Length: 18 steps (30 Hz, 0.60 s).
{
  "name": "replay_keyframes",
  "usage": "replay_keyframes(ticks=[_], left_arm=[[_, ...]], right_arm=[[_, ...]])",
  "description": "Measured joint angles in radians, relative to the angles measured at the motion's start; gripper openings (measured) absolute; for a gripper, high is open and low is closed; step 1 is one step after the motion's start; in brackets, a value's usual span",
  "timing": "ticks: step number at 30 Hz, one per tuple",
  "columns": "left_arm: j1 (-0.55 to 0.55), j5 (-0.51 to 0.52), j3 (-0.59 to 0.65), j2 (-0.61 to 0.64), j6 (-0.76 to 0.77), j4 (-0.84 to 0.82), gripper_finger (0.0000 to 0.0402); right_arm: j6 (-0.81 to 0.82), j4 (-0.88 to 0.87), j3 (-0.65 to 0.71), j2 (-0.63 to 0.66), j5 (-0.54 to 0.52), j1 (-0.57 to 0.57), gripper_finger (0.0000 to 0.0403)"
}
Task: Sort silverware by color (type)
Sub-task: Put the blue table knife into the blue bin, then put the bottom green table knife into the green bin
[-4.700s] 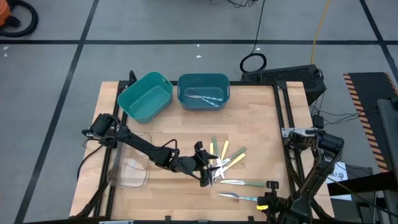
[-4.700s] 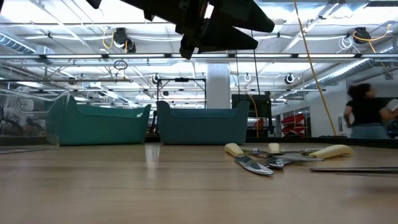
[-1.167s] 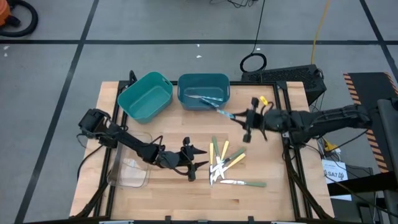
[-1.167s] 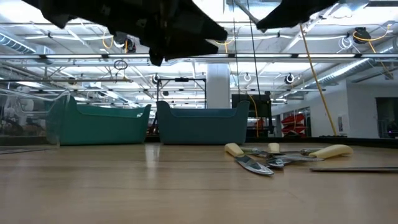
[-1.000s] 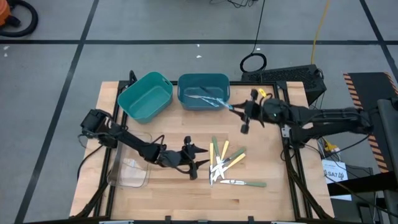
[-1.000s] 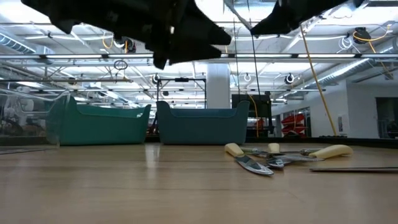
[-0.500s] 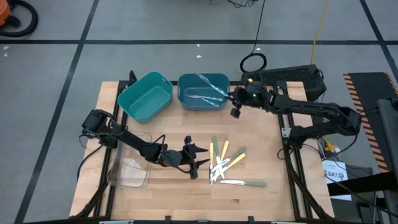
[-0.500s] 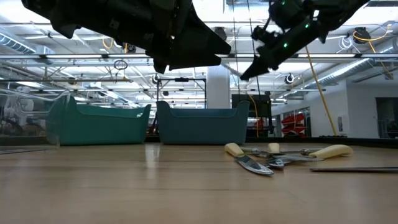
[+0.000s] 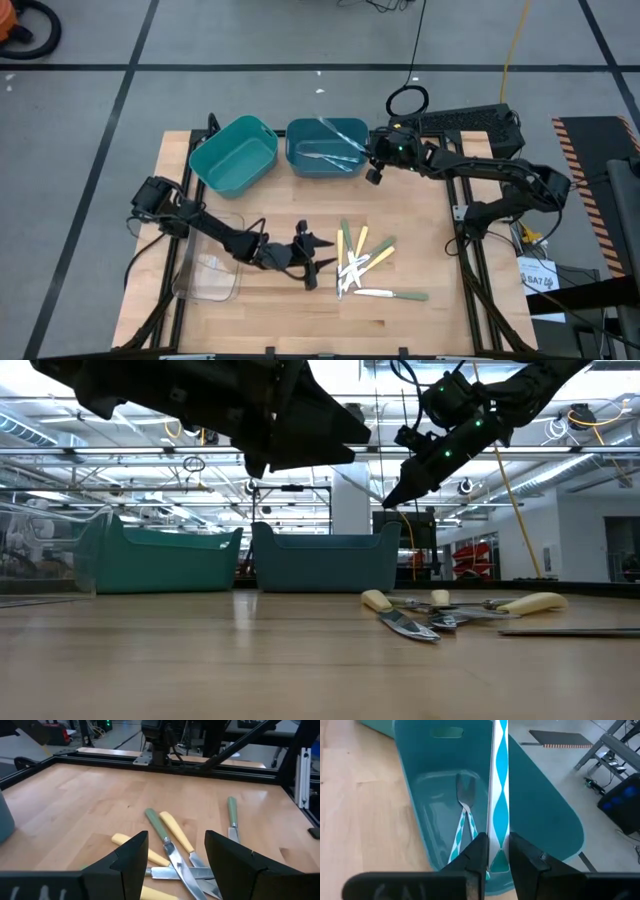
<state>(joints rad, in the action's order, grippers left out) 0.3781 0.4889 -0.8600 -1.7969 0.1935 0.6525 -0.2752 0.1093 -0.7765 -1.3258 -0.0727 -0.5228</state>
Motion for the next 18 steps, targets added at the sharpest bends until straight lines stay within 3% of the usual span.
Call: replay_keyframes(ticks=[10,18], left_arm=[[0.004,0.0,0.0,0.0,0.02,0.0,0.0202],[0.004,0.0,0.0,0.0,0.022,-0.001,0.0202]], right_arm=[[0.0,0.005,0.0,0.0,-0.001,-0.002,0.0093],[0.003,0.025,0.0,0.002,-0.001,-0.002,0.0097]])
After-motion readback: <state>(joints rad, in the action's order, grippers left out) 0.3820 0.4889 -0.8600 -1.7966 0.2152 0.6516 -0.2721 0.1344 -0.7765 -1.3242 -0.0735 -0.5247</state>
